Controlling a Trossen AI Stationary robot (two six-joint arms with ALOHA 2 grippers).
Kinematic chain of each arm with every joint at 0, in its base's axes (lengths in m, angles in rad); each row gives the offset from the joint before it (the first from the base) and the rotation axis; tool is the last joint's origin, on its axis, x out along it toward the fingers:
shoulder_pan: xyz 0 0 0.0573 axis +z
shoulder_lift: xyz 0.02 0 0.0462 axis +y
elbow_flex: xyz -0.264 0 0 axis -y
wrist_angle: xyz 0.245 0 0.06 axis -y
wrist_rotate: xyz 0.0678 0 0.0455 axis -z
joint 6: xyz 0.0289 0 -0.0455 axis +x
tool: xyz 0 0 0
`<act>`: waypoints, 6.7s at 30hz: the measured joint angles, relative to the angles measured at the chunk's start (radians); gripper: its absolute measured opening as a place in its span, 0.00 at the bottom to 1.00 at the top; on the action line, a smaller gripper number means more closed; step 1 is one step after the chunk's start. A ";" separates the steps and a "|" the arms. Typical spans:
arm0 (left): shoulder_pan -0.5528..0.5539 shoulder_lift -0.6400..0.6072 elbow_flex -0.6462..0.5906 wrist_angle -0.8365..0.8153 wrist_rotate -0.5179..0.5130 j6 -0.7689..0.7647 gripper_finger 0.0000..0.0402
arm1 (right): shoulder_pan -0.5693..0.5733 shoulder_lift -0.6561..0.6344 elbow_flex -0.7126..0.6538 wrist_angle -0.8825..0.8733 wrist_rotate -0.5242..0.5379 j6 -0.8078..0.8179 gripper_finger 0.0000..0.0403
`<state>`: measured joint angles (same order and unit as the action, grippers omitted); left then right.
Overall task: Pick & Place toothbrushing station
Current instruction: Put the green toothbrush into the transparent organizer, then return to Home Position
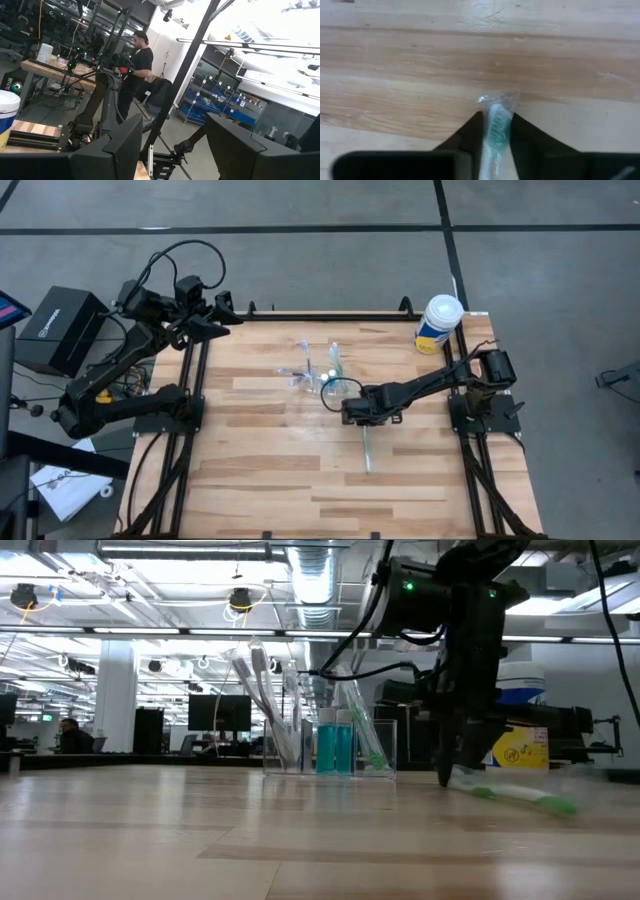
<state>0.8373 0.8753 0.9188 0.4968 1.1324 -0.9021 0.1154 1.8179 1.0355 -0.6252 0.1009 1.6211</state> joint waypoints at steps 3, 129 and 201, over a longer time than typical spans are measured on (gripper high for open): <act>0.000 0.000 0.000 0.000 0.000 0.000 0.52 | 0.000 0.001 0.000 -0.004 0.001 -0.001 0.09; 0.000 0.003 0.000 0.002 0.018 0.007 0.52 | -0.112 -0.164 -0.051 0.909 0.731 -0.879 0.52; 0.420 -0.866 -0.686 0.224 -0.212 -0.166 0.45 | 0.519 -1.799 -0.931 0.887 0.786 -1.427 0.47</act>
<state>1.2572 0.0089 0.2330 0.7207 0.9207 -1.0677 0.6346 0.0191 0.1048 0.2614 0.8872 0.1939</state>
